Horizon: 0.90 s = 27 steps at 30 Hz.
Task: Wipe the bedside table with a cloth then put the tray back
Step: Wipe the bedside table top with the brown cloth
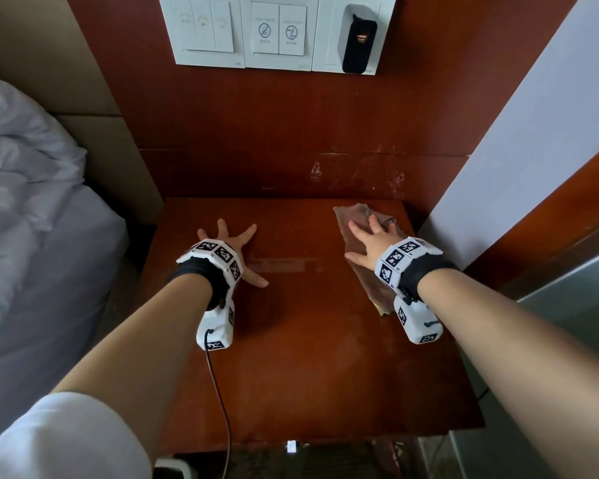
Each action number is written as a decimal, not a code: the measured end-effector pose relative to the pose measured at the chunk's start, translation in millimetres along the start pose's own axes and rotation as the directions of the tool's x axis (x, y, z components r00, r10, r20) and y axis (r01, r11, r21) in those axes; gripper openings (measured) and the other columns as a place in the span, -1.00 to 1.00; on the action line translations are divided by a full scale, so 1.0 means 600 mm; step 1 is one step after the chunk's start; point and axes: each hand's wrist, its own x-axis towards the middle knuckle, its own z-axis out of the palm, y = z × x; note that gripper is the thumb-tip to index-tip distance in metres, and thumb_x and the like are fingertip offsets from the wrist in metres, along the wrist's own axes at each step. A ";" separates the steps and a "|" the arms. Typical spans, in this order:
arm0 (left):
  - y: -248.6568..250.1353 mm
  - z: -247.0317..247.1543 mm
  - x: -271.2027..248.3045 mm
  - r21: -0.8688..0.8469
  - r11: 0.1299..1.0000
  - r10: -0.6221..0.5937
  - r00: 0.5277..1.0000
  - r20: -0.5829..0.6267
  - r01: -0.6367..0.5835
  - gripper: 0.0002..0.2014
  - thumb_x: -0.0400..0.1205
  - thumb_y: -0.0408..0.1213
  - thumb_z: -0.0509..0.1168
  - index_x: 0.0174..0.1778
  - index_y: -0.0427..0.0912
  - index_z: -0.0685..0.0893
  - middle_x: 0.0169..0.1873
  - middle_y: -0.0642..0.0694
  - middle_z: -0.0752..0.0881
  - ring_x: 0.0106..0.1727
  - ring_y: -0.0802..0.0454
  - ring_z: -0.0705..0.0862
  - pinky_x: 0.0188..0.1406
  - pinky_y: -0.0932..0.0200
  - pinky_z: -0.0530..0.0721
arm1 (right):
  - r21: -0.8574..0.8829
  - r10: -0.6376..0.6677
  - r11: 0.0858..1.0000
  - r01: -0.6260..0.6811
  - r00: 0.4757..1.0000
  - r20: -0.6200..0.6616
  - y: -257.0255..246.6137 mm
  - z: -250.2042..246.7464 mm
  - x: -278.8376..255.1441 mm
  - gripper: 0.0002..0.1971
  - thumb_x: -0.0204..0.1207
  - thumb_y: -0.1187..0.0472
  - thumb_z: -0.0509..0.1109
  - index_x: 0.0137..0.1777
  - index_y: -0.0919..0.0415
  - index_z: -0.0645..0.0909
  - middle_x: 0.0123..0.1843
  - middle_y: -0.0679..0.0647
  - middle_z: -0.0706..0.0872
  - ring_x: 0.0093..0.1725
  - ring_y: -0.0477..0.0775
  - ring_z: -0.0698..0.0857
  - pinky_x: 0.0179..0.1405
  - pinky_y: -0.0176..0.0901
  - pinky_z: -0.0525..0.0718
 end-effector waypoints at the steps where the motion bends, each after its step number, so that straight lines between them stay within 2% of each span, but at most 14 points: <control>1: 0.001 0.000 0.001 0.003 1.000 -0.001 1.000 -0.007 0.001 0.23 0.23 0.23 0.55 0.60 0.40 -0.25 0.63 -0.13 -0.42 0.59 -0.50 -0.36 0.50 -0.56 0.01 | -0.001 -0.001 1.000 0.001 1.000 0.001 0.001 0.002 -0.004 -0.27 0.62 -0.25 0.10 0.67 -0.20 -0.18 0.72 0.08 -0.29 0.66 0.45 -0.18 0.58 0.39 0.05; 7: -0.002 0.001 -0.004 0.010 1.000 -0.016 0.999 -0.049 0.016 0.20 0.23 0.28 0.52 0.60 0.40 -0.22 0.65 -0.13 -0.35 0.61 -0.48 -0.30 0.53 -0.53 0.00 | -0.007 0.003 1.000 -0.003 1.000 0.006 0.002 0.023 -0.039 -0.28 0.62 -0.26 0.09 0.67 -0.20 -0.19 0.72 0.08 -0.28 0.66 0.46 -0.16 0.59 0.40 0.06; 11: 0.000 0.014 -0.029 0.020 1.000 -0.008 0.997 -0.077 0.009 0.14 0.33 0.21 0.50 0.66 0.25 -0.15 0.66 -0.21 -0.28 0.65 -0.41 -0.17 0.57 -0.42 0.08 | -0.012 -0.006 1.000 0.006 1.000 -0.005 0.004 0.047 -0.073 -0.28 0.62 -0.25 0.09 0.68 -0.19 -0.18 0.72 0.08 -0.28 0.66 0.46 -0.17 0.59 0.41 0.06; 14: 0.003 0.038 -0.064 0.073 0.997 0.010 0.996 -0.087 -0.004 0.13 0.34 0.21 0.49 0.67 0.21 -0.13 0.66 -0.24 -0.25 0.67 -0.37 -0.08 0.58 -0.36 0.15 | -0.032 -0.011 0.999 0.011 1.000 -0.009 0.002 0.062 -0.098 -0.28 0.62 -0.26 0.08 0.67 -0.19 -0.19 0.72 0.09 -0.28 0.66 0.48 -0.16 0.58 0.43 0.06; 17: 0.005 0.069 -0.102 0.100 0.995 0.022 0.994 -0.109 -0.011 0.11 0.34 0.22 0.48 0.67 0.21 -0.11 0.67 -0.24 -0.20 0.67 -0.34 -0.05 0.59 -0.34 0.14 | -0.053 -0.023 0.998 0.022 0.999 -0.025 -0.001 0.079 -0.125 -0.28 0.62 -0.26 0.07 0.68 -0.18 -0.20 0.72 0.11 -0.27 0.65 0.50 -0.15 0.57 0.43 0.04; 23: 0.017 0.132 -0.200 0.166 0.985 0.071 0.983 -0.167 -0.043 0.02 0.41 0.22 0.42 0.68 0.14 -0.04 0.68 -0.24 -0.05 0.68 -0.27 0.04 0.59 -0.24 0.16 | -0.099 -0.044 0.994 0.038 0.997 -0.069 -0.007 0.128 -0.194 -0.28 0.63 -0.27 0.04 0.68 -0.15 -0.20 0.72 0.17 -0.24 0.65 0.52 -0.06 0.58 0.37 0.10; 27: 0.017 0.172 -0.258 0.181 0.982 0.096 0.975 -0.199 -0.059 -0.04 0.46 0.19 0.39 0.69 0.05 0.03 0.67 -0.19 0.10 0.66 -0.23 0.16 0.55 -0.17 0.27 | -0.117 -0.060 0.992 0.049 0.994 -0.087 -0.009 0.163 -0.240 -0.29 0.63 -0.27 0.03 0.69 -0.13 -0.20 0.72 0.19 -0.24 0.65 0.51 -0.02 0.59 0.35 0.14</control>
